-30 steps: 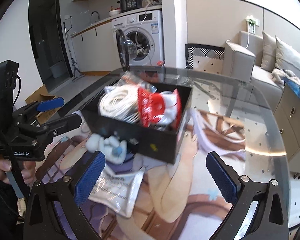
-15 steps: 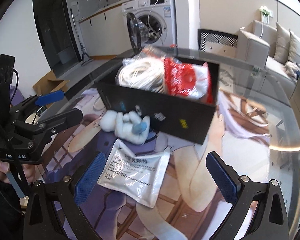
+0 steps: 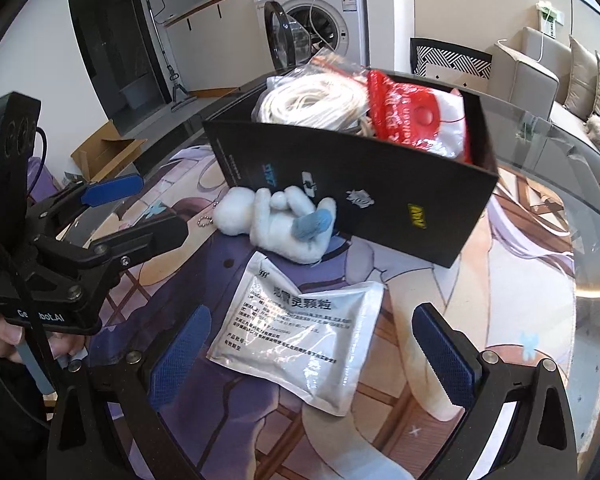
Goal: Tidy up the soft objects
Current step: 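Withdraw both tools toward the plush toy and white medicine packet, then grasp the white medicine packet with the right tool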
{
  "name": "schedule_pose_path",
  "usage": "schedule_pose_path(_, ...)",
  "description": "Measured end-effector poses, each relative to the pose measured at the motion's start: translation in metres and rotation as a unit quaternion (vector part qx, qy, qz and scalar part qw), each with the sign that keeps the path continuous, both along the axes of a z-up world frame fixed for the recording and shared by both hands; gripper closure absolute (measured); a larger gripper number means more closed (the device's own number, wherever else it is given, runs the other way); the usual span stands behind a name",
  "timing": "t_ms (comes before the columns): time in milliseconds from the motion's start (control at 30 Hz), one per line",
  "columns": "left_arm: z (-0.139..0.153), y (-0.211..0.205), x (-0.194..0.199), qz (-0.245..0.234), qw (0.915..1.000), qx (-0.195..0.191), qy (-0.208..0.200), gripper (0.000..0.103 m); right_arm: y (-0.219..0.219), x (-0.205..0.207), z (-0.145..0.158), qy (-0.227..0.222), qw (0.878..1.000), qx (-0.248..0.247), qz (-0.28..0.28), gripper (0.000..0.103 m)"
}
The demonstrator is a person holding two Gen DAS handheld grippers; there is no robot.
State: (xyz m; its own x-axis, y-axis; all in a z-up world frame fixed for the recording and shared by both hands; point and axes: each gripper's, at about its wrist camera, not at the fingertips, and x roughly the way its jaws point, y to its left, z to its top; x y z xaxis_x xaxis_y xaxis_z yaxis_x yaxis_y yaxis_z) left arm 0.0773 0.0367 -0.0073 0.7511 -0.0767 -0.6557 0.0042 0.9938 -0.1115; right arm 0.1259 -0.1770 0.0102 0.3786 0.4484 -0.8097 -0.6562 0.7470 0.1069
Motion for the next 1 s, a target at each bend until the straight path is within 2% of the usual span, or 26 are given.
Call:
schedule_pose_path(200,0.0,0.001,0.0,-0.003,1.0,-0.003,0.002,0.0,0.012,-0.002,-0.008,0.002,1.0,-0.011,0.008,0.001)
schedule_pose_path(467,-0.002,0.003,0.001,-0.002,1.0,-0.007,0.004,0.0,0.02,-0.002,-0.015,-0.019,0.999,-0.046,0.001,0.001)
schedule_pose_path(1000,-0.005,0.001,0.002,-0.006,1.0,-0.002,0.007,0.0,0.014,0.0,-0.015,-0.023,0.998,-0.055,-0.014,0.001)
